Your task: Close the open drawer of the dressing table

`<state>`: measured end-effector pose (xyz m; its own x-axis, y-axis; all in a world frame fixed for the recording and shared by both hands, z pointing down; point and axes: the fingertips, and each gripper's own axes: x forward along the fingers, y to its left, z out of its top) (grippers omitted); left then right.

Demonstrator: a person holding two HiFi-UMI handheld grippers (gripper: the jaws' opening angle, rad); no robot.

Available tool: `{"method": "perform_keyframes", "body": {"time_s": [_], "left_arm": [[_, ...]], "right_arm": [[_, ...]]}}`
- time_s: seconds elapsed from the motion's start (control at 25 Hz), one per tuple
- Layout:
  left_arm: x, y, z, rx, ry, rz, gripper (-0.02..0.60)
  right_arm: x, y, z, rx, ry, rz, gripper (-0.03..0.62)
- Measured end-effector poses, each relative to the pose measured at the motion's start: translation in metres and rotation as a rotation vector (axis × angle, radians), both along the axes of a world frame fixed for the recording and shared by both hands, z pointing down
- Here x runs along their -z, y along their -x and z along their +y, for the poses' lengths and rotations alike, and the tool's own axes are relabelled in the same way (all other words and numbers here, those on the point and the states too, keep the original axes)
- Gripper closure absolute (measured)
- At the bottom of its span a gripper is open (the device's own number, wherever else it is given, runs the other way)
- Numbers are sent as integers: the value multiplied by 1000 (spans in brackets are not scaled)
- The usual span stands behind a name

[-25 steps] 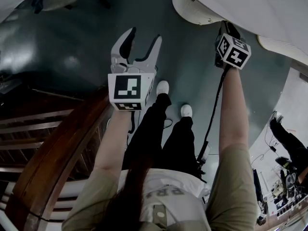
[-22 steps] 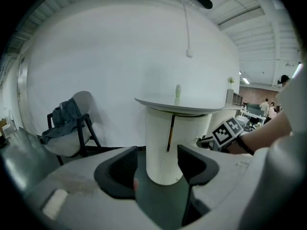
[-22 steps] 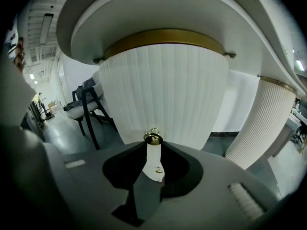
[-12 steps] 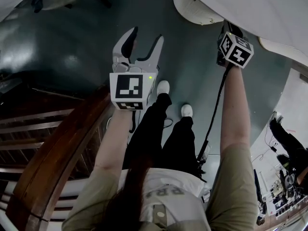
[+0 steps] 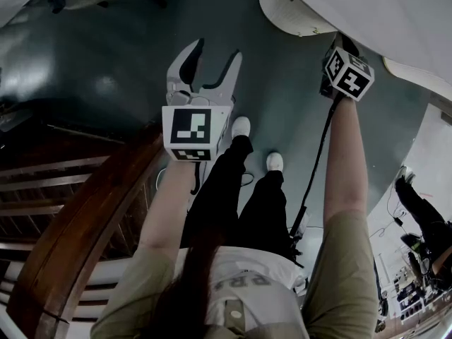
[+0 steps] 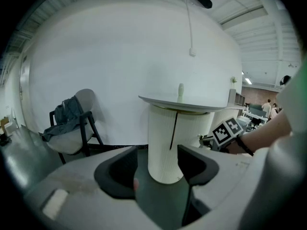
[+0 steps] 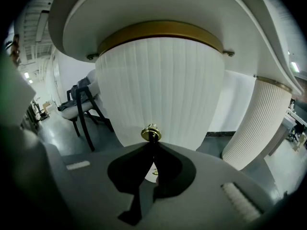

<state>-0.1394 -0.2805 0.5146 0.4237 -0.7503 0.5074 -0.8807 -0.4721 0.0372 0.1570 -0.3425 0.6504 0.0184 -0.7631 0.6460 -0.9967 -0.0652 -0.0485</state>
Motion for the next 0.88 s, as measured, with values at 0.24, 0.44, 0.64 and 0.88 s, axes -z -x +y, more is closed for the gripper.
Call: {"method": "perform_keyframes", "body": {"time_s": [0.24,0.44,0.64,0.88], "left_arm": [[5,0,6,10,-9,-4,305],[17,-4,21,12,-21,-7,305],[40,-13,42,36,-49,6,305],[97,-21,77,100,-104,70,305]], "right_arm": [[2,0,4,10,-1,12,590],[22,-2,14,4,-47,12,572],[60,-6,41,32,-101,-37,462],[139,-13,100,43,-172,-126,372]]}}
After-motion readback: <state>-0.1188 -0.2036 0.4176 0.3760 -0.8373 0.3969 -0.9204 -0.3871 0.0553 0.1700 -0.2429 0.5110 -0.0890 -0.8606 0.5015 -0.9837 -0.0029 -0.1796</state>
